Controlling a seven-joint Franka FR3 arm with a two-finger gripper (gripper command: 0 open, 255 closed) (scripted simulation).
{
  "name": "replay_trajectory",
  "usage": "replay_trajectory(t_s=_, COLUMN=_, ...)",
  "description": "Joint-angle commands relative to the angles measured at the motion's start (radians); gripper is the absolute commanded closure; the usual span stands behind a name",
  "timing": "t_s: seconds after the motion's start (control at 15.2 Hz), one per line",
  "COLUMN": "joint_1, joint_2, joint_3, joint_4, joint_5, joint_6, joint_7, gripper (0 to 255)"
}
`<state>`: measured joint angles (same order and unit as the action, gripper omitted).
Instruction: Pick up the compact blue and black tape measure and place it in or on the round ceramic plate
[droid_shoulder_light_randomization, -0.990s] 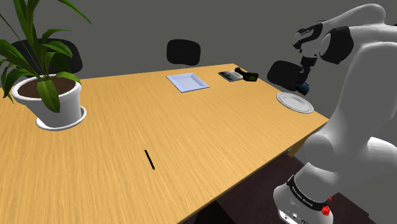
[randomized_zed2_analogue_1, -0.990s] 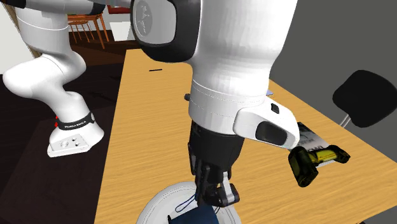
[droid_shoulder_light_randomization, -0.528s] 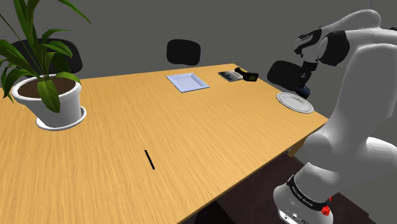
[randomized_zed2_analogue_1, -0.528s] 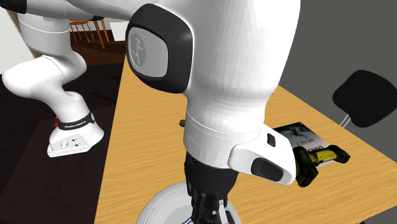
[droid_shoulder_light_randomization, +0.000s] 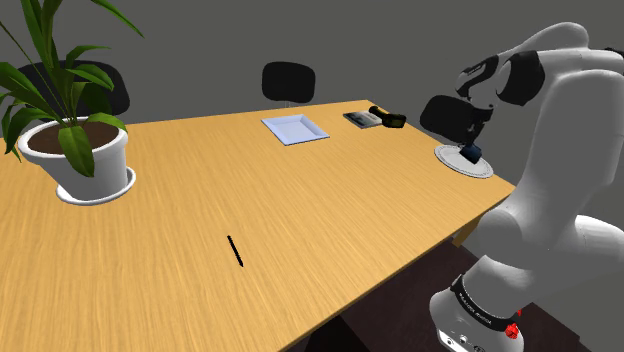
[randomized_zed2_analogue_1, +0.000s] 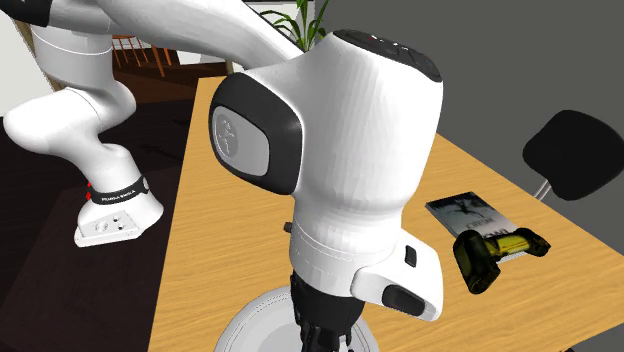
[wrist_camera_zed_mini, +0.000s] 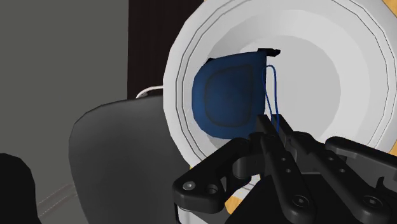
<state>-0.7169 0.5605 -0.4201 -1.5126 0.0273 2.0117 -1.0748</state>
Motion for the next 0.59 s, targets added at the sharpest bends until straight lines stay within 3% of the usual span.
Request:
replay_trajectory(t_s=0.0, joint_1=-0.002, joint_2=0.014, joint_3=0.003, joint_4=-0.006, joint_5=0.004, joint_6=0.02, joint_7=0.001, gripper=255)
replay_trajectory(t_s=0.53, joint_1=-0.003, joint_2=0.019, joint_3=0.004, joint_4=-0.012, joint_5=0.005, joint_6=0.03, joint_7=0.002, gripper=255)
